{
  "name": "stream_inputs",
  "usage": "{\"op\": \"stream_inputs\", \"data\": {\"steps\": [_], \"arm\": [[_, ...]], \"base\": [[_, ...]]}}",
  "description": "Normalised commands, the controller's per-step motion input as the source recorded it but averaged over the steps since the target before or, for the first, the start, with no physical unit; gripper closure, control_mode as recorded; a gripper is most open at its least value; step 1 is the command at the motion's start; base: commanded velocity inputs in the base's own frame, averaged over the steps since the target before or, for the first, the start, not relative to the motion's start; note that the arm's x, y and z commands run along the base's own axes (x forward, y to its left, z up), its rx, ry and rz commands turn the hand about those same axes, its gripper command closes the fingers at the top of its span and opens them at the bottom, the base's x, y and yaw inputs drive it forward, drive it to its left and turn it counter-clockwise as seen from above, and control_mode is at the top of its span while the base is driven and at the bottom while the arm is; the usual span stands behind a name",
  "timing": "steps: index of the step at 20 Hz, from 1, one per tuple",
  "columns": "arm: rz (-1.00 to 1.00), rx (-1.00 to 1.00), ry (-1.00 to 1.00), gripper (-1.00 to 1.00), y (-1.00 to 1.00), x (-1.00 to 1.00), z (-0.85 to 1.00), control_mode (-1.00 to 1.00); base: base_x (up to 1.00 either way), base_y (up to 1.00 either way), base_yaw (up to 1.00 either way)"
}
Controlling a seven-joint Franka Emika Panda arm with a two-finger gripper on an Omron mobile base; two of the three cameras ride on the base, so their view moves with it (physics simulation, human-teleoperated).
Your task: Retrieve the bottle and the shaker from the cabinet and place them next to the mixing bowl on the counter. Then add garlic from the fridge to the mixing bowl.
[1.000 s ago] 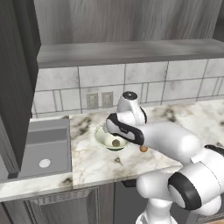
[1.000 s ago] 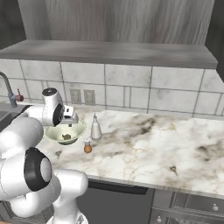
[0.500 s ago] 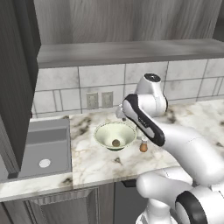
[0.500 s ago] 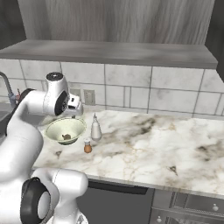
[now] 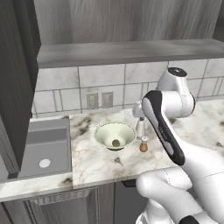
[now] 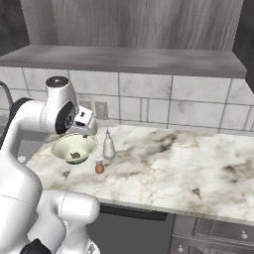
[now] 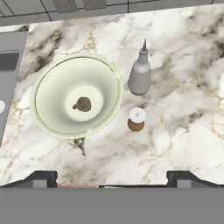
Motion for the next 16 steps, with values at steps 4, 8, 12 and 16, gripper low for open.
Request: {"op": "stream_inputs", "data": {"steps": [4,8,12,16], "arm": [[-0.10,0.00,-0.09,-1.00,-0.10,-0.72,0.34,-1.00],[-0.06,0.00,-0.04,-1.00,0.00,-0.36,0.54,-1.00],[-0.04,-0.01,0.00,-1.00,0.00,-0.22,0.64,-1.00],[-0.01,-0.03,-0.12,-1.00,0.03,-0.45,0.37,-1.00]], "base": [[0.00,0.00,0.00],[0.00,0.00,0.00],[0.00,0.00,0.00],[0.00,0.00,0.00]]}}
